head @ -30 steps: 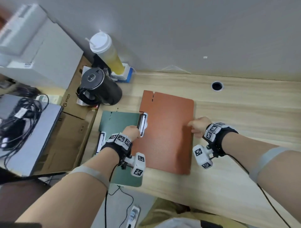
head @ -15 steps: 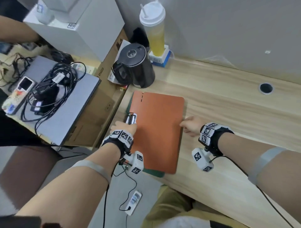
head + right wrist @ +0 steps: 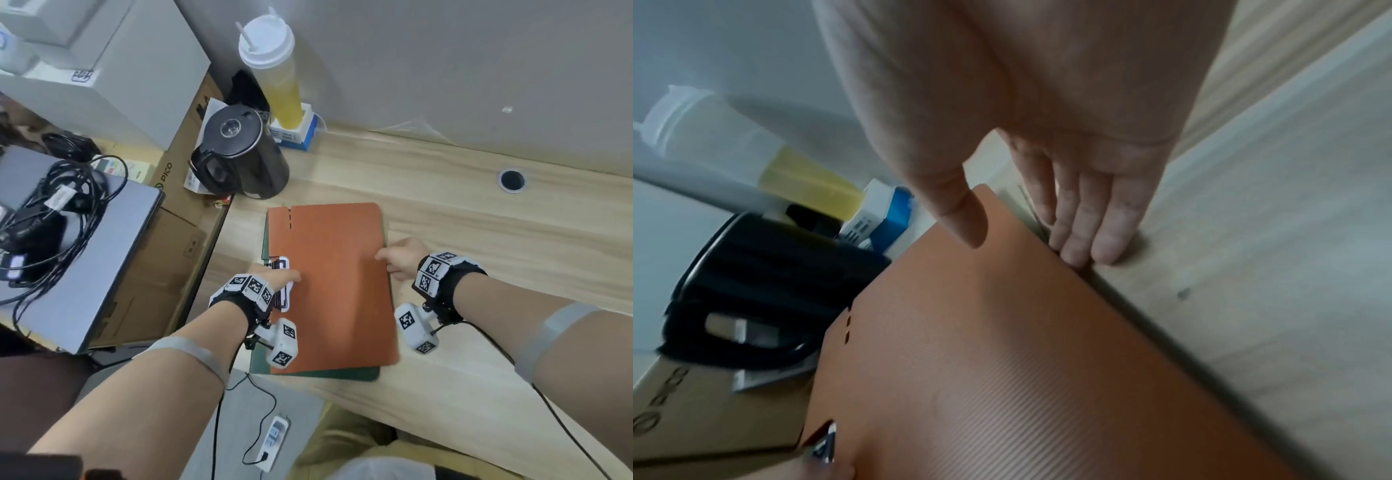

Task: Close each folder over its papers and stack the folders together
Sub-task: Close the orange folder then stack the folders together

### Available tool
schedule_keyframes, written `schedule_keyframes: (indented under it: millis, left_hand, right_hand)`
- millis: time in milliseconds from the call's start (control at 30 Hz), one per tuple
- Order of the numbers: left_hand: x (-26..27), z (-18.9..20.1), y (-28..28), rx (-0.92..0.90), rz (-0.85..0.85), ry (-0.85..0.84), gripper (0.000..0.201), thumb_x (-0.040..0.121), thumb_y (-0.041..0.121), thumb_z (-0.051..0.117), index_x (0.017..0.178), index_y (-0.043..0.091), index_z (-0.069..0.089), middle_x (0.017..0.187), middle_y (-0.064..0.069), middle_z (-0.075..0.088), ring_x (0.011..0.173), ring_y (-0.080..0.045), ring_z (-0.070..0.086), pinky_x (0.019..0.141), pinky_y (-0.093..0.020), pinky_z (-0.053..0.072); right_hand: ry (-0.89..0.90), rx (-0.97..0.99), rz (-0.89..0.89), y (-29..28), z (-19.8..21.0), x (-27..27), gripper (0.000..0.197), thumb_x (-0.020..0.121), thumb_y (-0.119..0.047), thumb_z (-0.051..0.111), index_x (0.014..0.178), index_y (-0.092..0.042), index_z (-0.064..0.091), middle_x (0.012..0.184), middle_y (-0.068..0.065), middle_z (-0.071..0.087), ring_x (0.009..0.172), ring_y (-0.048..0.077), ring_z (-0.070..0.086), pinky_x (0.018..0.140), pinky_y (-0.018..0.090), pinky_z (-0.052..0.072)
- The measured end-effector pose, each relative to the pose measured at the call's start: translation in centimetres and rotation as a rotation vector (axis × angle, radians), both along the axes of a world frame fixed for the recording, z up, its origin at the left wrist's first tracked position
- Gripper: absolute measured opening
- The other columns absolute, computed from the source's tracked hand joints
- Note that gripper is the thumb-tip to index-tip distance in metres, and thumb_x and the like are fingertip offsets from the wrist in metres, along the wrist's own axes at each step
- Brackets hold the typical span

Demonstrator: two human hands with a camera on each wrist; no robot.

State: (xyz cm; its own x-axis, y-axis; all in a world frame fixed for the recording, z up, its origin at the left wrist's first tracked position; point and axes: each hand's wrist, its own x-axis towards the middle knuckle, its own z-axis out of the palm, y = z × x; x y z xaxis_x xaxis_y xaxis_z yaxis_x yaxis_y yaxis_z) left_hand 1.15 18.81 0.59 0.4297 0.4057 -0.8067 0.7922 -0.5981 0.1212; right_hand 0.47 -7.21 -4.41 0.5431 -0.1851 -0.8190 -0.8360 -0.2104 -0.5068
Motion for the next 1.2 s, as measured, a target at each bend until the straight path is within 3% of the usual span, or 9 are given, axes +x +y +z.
schedule_keyframes:
  millis: [67,133,267,533,700,833,933,1067,1200]
  left_hand:
    - [-0.1,0.0,-2.0,-0.084,-0.046,0.031,0.069,0.066,0.047,0.083,0.113,0.009,0.050,0.097,-0.007,0.060,0.077,-0.021,0.059,0.056,-0.027,0.047]
    - [0.0,-1.4,-3.6,-0.153,-0.057,0.047,0.098,0.041,0.054,0.087,0.119,0.002,0.057,0.107,-0.010,0.069,0.088,-0.024,0.069,0.073,-0.033,0.059]
    - [-0.3,-4.0,-6.7,-0.269,0.013,0.050,0.098,0.025,0.047,0.091,0.110,0.004,0.067,0.094,-0.018,0.077,0.086,-0.034,0.076,0.082,-0.055,0.059]
    - [-1.4,-4.9,-12.5,-0.433,-0.051,0.057,0.093,0.022,0.059,0.095,0.101,0.014,0.072,0.106,-0.016,0.076,0.096,-0.033,0.074,0.089,-0.052,0.058]
    - [-2.1,-2.0,-17.2,-0.531,-0.049,0.005,0.072,0.043,0.039,0.095,0.103,0.008,0.071,0.098,-0.014,0.076,0.092,-0.033,0.074,0.084,-0.058,0.058]
    - [-1.9,-0.4,-20.1,-0.554,-0.077,-0.044,0.064,0.055,0.034,0.093,0.108,0.008,0.068,0.096,-0.012,0.076,0.089,-0.029,0.075,0.075,-0.045,0.062]
    - [-1.5,0.5,-21.8,-0.561,-0.102,-0.105,0.063,0.055,0.035,0.092,0.109,0.012,0.067,0.095,-0.011,0.077,0.087,-0.026,0.075,0.081,-0.043,0.061]
    - [-0.2,1.8,-23.8,-0.584,-0.224,-0.246,0.062,0.054,0.037,0.091,0.106,0.016,0.067,0.103,-0.007,0.075,0.097,-0.025,0.072,0.095,-0.044,0.055]
    - [1.6,4.0,-25.8,-0.548,-0.326,-0.407,0.051,0.062,0.032,0.091,0.104,0.013,0.069,0.100,-0.006,0.074,0.094,-0.024,0.070,0.087,-0.035,0.054]
  right_hand:
    - [-0.014,-0.013,-0.075,-2.1,0.3,0.1,0.030,0.069,-0.022,0.077,0.091,-0.006,0.064,0.083,0.009,0.066,0.072,0.022,0.064,0.072,0.035,0.059]
    - [-0.037,-0.053,-0.112,-3.8,0.4,0.0,0.027,0.068,-0.022,0.076,0.090,-0.008,0.067,0.077,0.008,0.061,0.065,0.021,0.058,0.064,0.032,0.053]
    - [-0.076,-0.166,-0.141,-6.6,0.9,-0.6,0.044,0.070,-0.024,0.076,0.111,-0.008,0.068,0.097,0.010,0.069,0.093,0.029,0.064,0.082,0.036,0.051]
    - [-0.074,-0.206,-0.217,-12.1,1.6,-2.9,0.068,0.077,-0.022,0.072,0.138,-0.004,0.049,0.131,0.015,0.058,0.120,0.032,0.056,0.091,0.033,0.042]
    - [-0.044,-0.145,-0.237,-16.4,2.2,-4.2,0.074,0.077,-0.021,0.075,0.142,-0.007,0.043,0.130,0.008,0.056,0.124,0.030,0.052,0.087,0.032,0.041]
    - [-0.051,-0.064,-0.206,-19.9,2.9,-5.5,0.082,0.075,-0.027,0.079,0.145,-0.008,0.040,0.134,0.009,0.056,0.122,0.027,0.054,0.100,0.036,0.041]
    - [-0.066,0.082,-0.274,-22.7,3.9,-6.6,0.068,0.078,-0.013,0.078,0.138,-0.010,0.047,0.127,0.005,0.062,0.115,0.023,0.059,0.097,0.034,0.043]
    - [-0.176,0.174,-0.289,-25.8,6.0,-7.2,0.029,0.082,0.003,0.071,0.108,-0.006,0.061,0.115,0.012,0.068,0.095,0.022,0.068,0.075,0.028,0.055]
    - [-0.402,0.108,-0.286,-28.1,8.8,-6.4,0.050,0.074,0.002,0.077,0.121,-0.007,0.063,0.120,0.011,0.069,0.110,0.026,0.067,0.097,0.041,0.051]
